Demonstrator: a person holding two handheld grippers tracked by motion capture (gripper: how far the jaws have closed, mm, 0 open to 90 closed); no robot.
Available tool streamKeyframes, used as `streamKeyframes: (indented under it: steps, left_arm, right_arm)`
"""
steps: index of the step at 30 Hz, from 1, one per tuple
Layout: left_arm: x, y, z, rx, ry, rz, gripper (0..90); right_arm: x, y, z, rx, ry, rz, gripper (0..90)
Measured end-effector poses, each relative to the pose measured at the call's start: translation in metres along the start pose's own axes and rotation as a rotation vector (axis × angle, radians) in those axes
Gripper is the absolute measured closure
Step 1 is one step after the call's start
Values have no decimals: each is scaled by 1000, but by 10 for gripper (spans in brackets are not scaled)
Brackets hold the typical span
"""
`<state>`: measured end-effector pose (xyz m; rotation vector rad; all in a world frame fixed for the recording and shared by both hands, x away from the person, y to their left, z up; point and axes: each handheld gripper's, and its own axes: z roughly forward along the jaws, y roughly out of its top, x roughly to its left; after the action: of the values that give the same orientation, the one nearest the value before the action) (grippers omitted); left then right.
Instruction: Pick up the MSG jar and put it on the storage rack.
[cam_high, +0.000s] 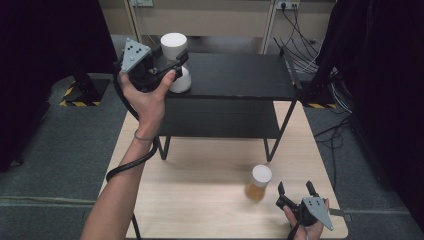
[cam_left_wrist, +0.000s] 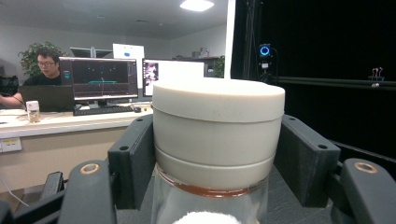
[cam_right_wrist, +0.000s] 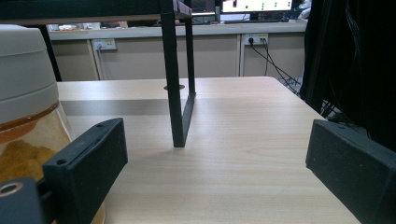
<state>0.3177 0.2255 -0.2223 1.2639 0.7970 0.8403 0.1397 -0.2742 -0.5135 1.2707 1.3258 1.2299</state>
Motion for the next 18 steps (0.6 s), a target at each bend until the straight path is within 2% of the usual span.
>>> streamKeyframes:
  steps: [10, 18]
  left_arm:
    - [2, 0, 4, 2, -1, -11, 333]
    - [5, -6, 2, -18, -12, -18, 331]
  right_arm:
    - [0, 0, 0, 0, 1, -4, 55]
    - [0, 0, 0, -1, 1, -8, 55]
